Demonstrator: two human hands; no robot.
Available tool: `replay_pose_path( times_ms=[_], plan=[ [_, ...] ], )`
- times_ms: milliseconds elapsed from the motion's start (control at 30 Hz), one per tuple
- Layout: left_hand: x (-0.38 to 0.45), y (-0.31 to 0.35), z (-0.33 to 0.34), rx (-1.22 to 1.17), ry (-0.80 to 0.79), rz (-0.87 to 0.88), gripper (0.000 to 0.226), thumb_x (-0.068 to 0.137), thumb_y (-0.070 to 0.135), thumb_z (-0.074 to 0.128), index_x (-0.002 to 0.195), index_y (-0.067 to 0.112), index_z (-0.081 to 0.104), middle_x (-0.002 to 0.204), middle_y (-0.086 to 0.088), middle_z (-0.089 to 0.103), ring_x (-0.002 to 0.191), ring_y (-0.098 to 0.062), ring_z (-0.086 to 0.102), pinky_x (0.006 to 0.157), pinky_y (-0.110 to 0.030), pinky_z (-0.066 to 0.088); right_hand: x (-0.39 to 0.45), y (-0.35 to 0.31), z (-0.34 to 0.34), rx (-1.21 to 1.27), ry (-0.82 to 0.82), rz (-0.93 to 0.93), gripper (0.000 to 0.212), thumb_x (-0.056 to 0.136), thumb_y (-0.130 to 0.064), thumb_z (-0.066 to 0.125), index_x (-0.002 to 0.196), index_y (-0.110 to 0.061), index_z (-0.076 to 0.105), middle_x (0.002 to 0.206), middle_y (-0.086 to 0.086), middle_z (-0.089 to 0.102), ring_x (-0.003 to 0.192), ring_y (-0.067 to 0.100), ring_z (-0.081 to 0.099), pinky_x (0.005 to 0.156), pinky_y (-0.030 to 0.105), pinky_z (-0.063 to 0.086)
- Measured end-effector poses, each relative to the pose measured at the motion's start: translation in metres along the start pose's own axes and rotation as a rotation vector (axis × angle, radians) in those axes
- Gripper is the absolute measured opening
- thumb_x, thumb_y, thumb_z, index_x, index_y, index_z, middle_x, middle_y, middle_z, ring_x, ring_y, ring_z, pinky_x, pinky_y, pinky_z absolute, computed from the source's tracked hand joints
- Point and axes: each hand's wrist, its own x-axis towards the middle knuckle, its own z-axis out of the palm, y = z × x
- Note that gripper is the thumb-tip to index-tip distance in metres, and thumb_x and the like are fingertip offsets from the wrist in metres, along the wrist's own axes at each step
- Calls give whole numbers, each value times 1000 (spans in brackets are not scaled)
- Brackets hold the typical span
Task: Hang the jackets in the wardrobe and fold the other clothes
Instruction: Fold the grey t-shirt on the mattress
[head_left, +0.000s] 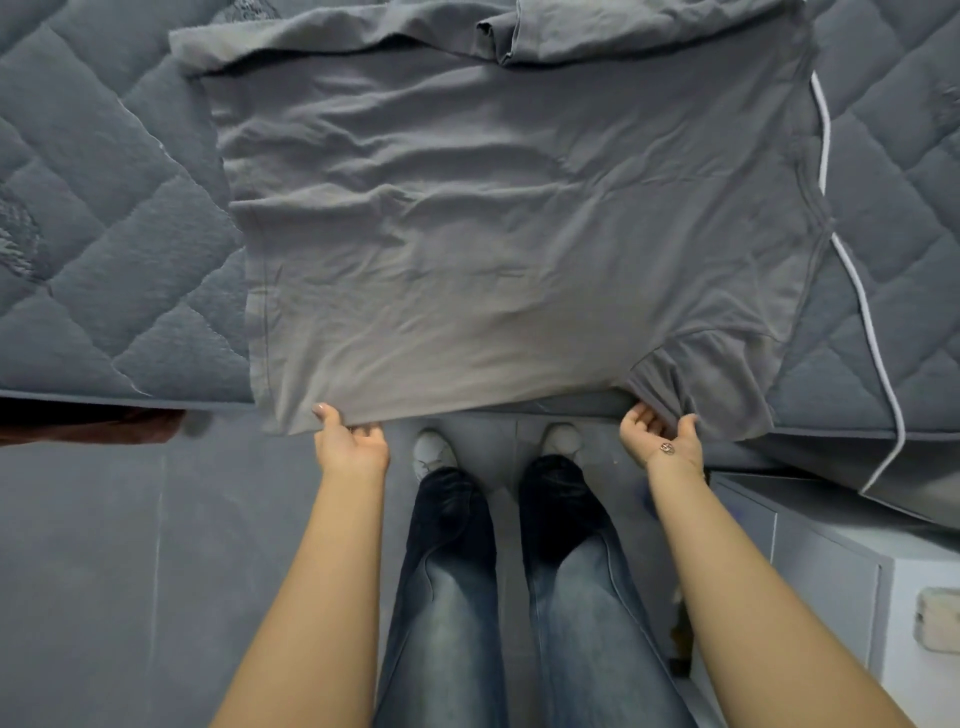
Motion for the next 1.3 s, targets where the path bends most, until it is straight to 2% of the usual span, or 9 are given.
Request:
replay_pose_path(
  times_ms=[167, 300, 467, 600, 767, 900, 1100, 1200, 1300],
  plan=[
    [-6, 12, 3, 104, 132, 348, 14, 96, 10, 61, 85, 17, 57, 87, 0, 63, 76, -10, 63, 70, -26, 55, -17, -6, 0, 101, -160, -37, 16, 91, -11, 54, 78, -5, 61, 71, 8, 63, 71, 21, 61, 77, 32, 55],
    [-11, 34, 18, 130, 67, 488, 18, 90, 3, 66, 97, 16, 55, 95, 1, 65, 79, -9, 66, 61, -22, 57, -44, -12, 31, -160, -256, -211, 14, 89, -18, 54, 85, -8, 63, 79, 9, 64, 81, 22, 62, 81, 32, 56],
    [-27, 62, 67, 113, -20, 492, 29, 89, -4, 63, 100, 12, 42, 113, -10, 57, 91, -20, 63, 58, -23, 58, -70, -11, 90, -616, -236, -660, 23, 88, -13, 61, 111, -10, 58, 103, 6, 63, 95, 19, 63, 80, 31, 58],
    [-33, 84, 117, 107, -70, 425, 29, 89, -9, 58, 89, 13, 40, 97, -10, 56, 82, -19, 60, 57, -24, 58, -86, 10, 151, -856, -384, -818, 16, 87, -12, 64, 85, -20, 50, 89, -2, 59, 84, 12, 61, 63, 26, 60],
    [-11, 99, 163, 90, -81, 294, 23, 88, -12, 56, 104, 2, 48, 87, -14, 53, 71, -18, 58, 70, -33, 60, -70, 39, 223, -1062, -488, -783, 15, 88, -13, 63, 84, -22, 51, 90, -1, 57, 83, 13, 61, 64, 28, 60],
    [6, 98, 191, 117, -87, 290, 26, 89, -15, 55, 83, 7, 43, 84, -13, 55, 74, -19, 59, 72, -35, 57, -43, 61, 262, -1152, -488, -705, 13, 91, -12, 60, 84, -20, 51, 89, 2, 57, 84, 17, 62, 60, 26, 58],
    [21, 88, 181, 303, -241, 324, 37, 97, 11, 60, 129, 12, 42, 102, -2, 62, 92, -11, 65, 83, -25, 56, -20, 73, 264, -1294, -590, -570, 7, 97, -18, 55, 101, -22, 60, 103, -6, 63, 111, 13, 59, 91, 27, 48],
    [17, 70, 145, 363, -43, 381, 30, 96, 11, 61, 122, 15, 47, 102, -1, 62, 88, -9, 62, 73, -19, 52, -22, 67, 222, -1286, -517, -738, 14, 95, -5, 53, 100, -14, 62, 93, 3, 63, 86, 11, 62, 74, 20, 53],
    [9, 44, 109, 350, 157, 283, 41, 93, 18, 67, 129, 10, 51, 109, -3, 60, 94, -8, 59, 84, -22, 50, -21, 62, 162, -1302, -314, -588, 14, 96, -5, 52, 89, -11, 61, 83, 8, 62, 78, 21, 62, 59, 20, 54]
  ],
)
